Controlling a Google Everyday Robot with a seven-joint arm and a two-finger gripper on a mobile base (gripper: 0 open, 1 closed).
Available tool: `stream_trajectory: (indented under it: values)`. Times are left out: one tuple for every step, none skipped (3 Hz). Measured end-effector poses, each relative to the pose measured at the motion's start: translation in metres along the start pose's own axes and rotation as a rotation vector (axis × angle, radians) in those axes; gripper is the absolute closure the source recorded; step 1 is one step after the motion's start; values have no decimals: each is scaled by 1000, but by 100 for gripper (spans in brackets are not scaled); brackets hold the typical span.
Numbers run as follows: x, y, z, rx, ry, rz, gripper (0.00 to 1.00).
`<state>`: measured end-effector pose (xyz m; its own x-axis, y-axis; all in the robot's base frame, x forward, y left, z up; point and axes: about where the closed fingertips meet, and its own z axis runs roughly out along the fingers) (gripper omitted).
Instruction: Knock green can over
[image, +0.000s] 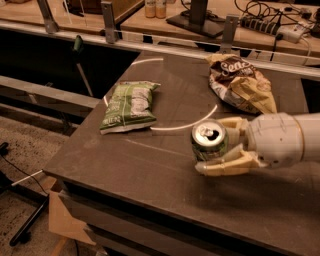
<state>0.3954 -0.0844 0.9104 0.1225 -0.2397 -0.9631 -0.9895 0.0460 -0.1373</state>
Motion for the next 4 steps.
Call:
stream_trajectory:
  values:
    - [-21,-22,-9,39,211,-141,100]
    - [-21,-32,-8,-16,428,-164,100]
    - [-1,-43,1,-83,648,-143,100]
    - [23,-59,-1,-90,831,-121,100]
